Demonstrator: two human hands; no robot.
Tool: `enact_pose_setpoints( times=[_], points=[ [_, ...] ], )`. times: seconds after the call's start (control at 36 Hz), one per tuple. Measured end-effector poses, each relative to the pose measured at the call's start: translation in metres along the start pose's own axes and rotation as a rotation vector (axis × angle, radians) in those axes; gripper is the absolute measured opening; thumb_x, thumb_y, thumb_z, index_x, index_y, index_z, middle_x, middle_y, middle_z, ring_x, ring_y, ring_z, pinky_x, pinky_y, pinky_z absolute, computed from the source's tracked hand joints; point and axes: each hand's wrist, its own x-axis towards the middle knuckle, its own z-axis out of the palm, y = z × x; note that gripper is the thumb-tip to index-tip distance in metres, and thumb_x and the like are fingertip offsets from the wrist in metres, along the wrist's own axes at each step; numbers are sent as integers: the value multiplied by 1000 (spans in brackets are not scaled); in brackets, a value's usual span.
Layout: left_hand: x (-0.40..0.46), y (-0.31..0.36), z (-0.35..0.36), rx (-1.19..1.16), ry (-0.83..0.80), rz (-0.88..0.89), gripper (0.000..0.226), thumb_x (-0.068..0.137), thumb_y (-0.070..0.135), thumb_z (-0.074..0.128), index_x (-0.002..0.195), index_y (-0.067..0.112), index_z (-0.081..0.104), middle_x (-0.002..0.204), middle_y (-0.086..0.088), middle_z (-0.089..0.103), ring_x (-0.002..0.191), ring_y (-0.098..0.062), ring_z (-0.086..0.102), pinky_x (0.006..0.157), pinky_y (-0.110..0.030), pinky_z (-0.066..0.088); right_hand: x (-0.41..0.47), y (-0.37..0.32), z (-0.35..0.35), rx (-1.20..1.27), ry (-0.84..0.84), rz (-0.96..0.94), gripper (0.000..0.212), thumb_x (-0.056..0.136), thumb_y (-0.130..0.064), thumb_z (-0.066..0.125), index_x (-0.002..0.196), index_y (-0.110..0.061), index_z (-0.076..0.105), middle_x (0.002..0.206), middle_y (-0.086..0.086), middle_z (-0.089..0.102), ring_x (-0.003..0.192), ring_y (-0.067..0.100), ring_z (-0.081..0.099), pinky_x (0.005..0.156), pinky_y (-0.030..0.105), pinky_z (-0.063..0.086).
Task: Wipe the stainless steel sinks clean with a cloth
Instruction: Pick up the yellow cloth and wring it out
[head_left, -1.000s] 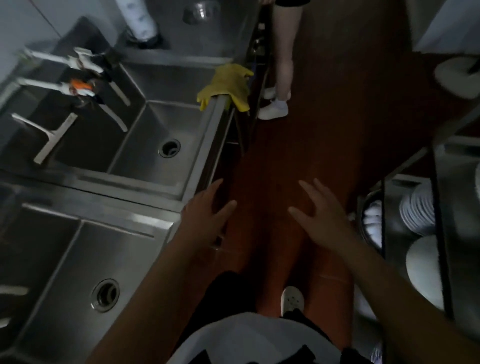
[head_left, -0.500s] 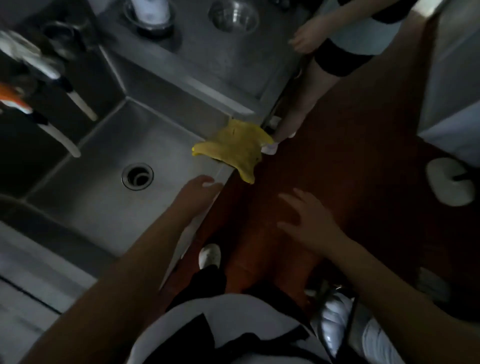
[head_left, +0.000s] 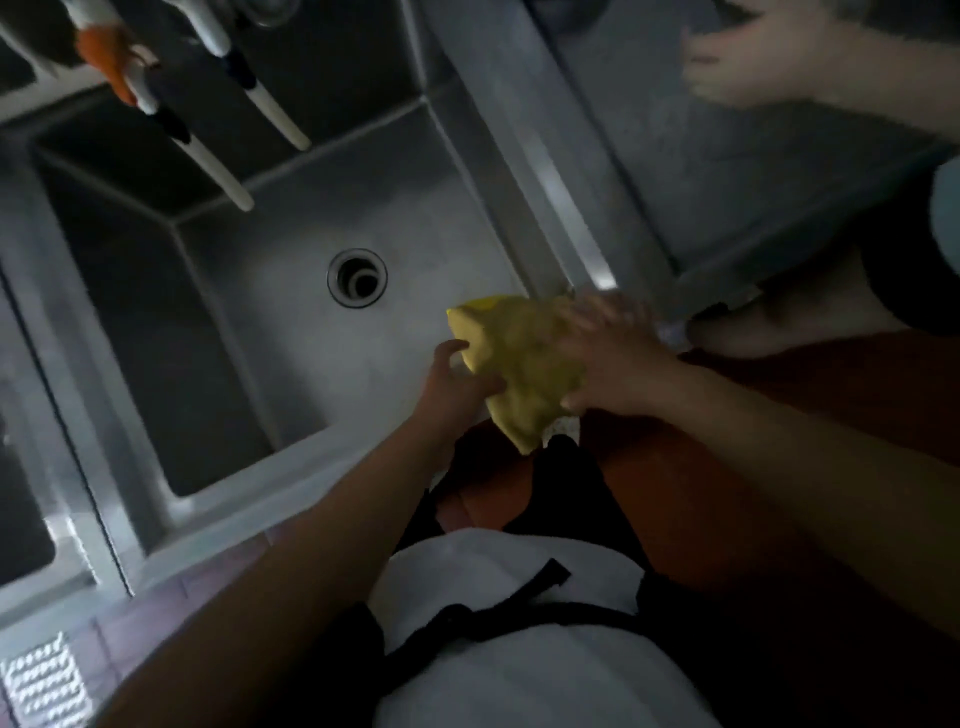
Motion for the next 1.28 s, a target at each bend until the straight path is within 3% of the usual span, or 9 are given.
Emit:
enact_pose_setpoints(
  times=[0.14, 0.25, 0.39, 0.56, 0.69, 0.86, 1.06, 1.19, 1.28],
  points=[
    [0, -10, 32, 97, 217, 47, 42, 77, 8, 74, 106, 27, 51, 99, -16, 69, 80, -31, 63, 76, -51, 54, 14, 24, 3, -13, 109, -176, 64, 83, -46, 65, 143, -39, 45, 154, -11, 37, 143, 26, 25, 107, 44, 10],
    [-1, -6, 47, 86, 315, 89, 40, 60, 19, 66, 92, 38, 51, 83, 1, 65, 77, -20, 67, 73, -47, 56, 20, 29, 2, -31, 137, -274, 51, 82, -42, 66, 132, -36, 59, 136, -11, 54, 130, 25, 39, 103, 45, 24],
    [-3, -2, 47, -46, 414, 121, 43, 73, 2, 69, 95, 37, 57, 94, 1, 58, 78, -18, 60, 62, -36, 55, 19, 34, 2, 69, 210, -311, 33, 85, -36, 66, 117, -29, 71, 120, -9, 63, 114, 26, 49, 97, 44, 33],
    [-13, 0, 46, -138, 367, 139, 25, 66, 16, 71, 80, 35, 65, 94, 1, 55, 81, -19, 57, 73, -37, 54, 19, 30, 3, 76, 256, -309, 26, 88, -22, 64, 111, -14, 70, 109, 5, 66, 108, 34, 54, 90, 45, 38],
    [-11, -6, 48, -175, 235, 141, 34, 80, -1, 72, 103, 23, 64, 103, -5, 62, 81, -11, 65, 79, -34, 58, 15, 26, 9, 107, 315, -342, 19, 84, -9, 63, 102, -6, 68, 102, 11, 64, 100, 37, 56, 83, 42, 39],
    [-10, -3, 46, -66, 151, 188, 47, 76, 14, 80, 113, 27, 55, 113, -19, 65, 100, -34, 66, 88, -51, 57, 3, 13, 11, 152, 376, -291, 17, 82, 2, 60, 97, 1, 67, 100, 19, 62, 100, 39, 55, 84, 42, 41],
    [-29, -13, 7, -80, 81, 379, 32, 80, 3, 78, 89, 31, 64, 94, -10, 66, 84, -24, 64, 76, -39, 57, -28, -22, -2, 197, 485, -225, 29, 83, -7, 61, 112, -5, 62, 111, 15, 56, 106, 36, 50, 82, 47, 48],
    [-86, -10, -39, -163, 50, 588, 28, 82, -9, 69, 90, 17, 67, 81, 9, 69, 76, -5, 67, 66, -23, 56, -50, -77, -22, 222, 448, -287, 67, 72, -44, 77, 128, -20, 50, 131, 8, 49, 120, 30, 45, 99, 46, 40],
    [-132, -11, -79, -162, 18, 690, 23, 85, -7, 67, 97, 13, 65, 99, -5, 64, 89, -15, 64, 74, -30, 59, -64, -126, -33, 202, 529, -326, 56, 75, -42, 77, 126, -26, 60, 109, 1, 65, 107, 26, 57, 93, 45, 42]
  ],
)
